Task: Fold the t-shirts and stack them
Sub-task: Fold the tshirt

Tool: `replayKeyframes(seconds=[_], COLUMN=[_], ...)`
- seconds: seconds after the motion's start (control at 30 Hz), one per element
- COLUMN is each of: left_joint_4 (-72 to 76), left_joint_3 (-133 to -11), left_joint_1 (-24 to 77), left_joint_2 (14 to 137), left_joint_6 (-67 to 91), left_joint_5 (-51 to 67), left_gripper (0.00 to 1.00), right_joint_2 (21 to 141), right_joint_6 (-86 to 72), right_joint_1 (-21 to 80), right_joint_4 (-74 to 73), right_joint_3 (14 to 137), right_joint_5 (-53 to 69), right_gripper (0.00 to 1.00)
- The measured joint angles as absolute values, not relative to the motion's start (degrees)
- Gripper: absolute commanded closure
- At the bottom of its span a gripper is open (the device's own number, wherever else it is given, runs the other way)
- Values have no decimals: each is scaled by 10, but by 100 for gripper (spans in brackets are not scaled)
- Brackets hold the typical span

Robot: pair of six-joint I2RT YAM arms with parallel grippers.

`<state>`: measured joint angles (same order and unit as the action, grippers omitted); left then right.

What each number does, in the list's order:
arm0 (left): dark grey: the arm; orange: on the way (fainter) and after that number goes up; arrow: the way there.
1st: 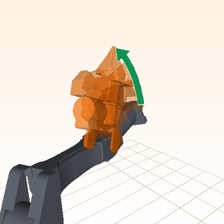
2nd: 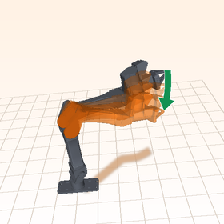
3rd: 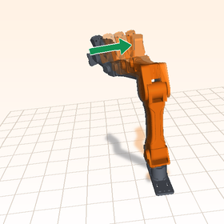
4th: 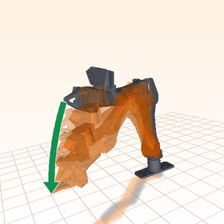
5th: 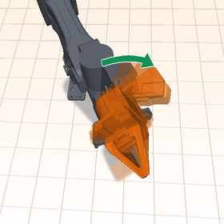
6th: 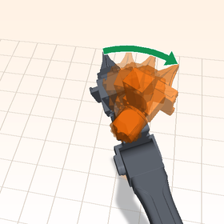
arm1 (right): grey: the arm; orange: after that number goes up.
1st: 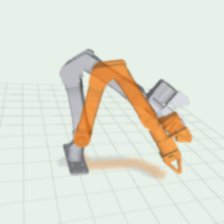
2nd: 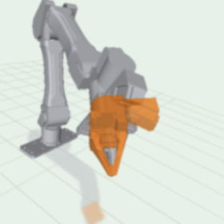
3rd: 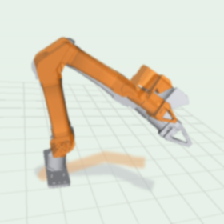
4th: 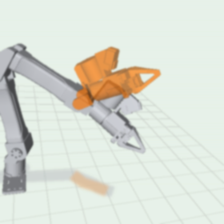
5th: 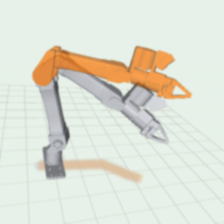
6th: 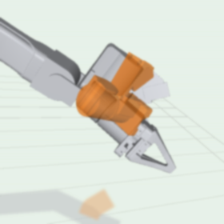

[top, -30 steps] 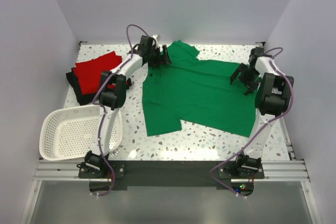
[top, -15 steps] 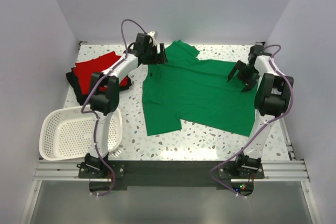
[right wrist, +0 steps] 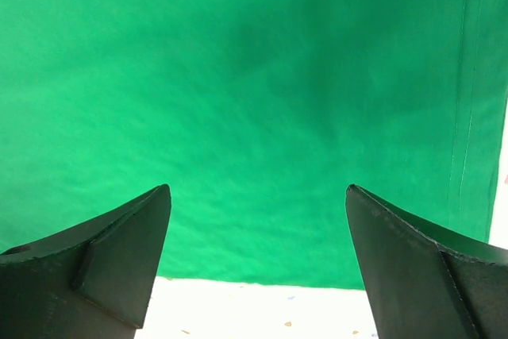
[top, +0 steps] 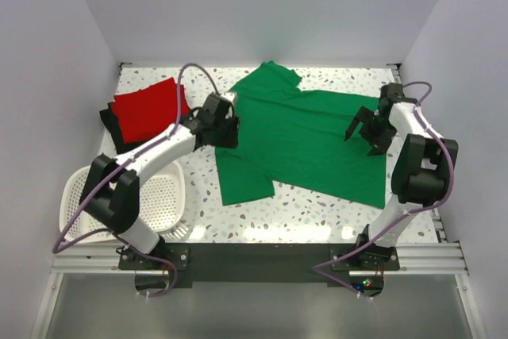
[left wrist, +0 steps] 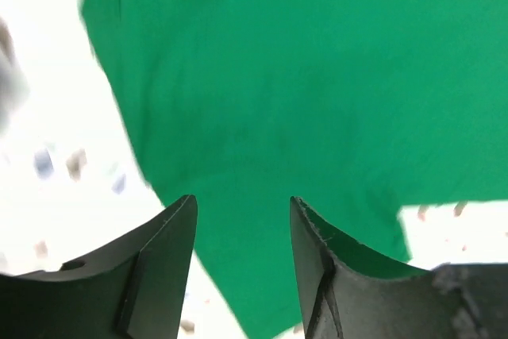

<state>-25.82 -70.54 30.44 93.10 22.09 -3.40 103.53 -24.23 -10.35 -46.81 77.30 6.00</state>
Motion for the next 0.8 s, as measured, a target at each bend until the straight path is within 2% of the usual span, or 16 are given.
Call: replayKeyframes(seconds=[0.13, 0.27, 0.5, 0.8], left_joint_4=[-299, -314, -328, -326], left_joint_3=[-591, -532, -496, -460], left_joint_1=[309, 317, 371, 389], left_joint_2=[872, 830, 826, 832], left_joint_6=[254, 275, 286, 311], left_joint_5=[-35, -26, -17, 3], left_gripper=[49, 50, 55, 58], right_joint_2=[1012, 984, 948, 943], right_joint_6=[-244, -244, -244, -244], right_joint_1=[-103, -103, -103, -103], right_joint_4=[-464, -462, -456, -454], right_joint_3=[721, 691, 662, 642], right_joint_5=[60, 60, 60, 60], right_gripper=[6, 6, 6, 6])
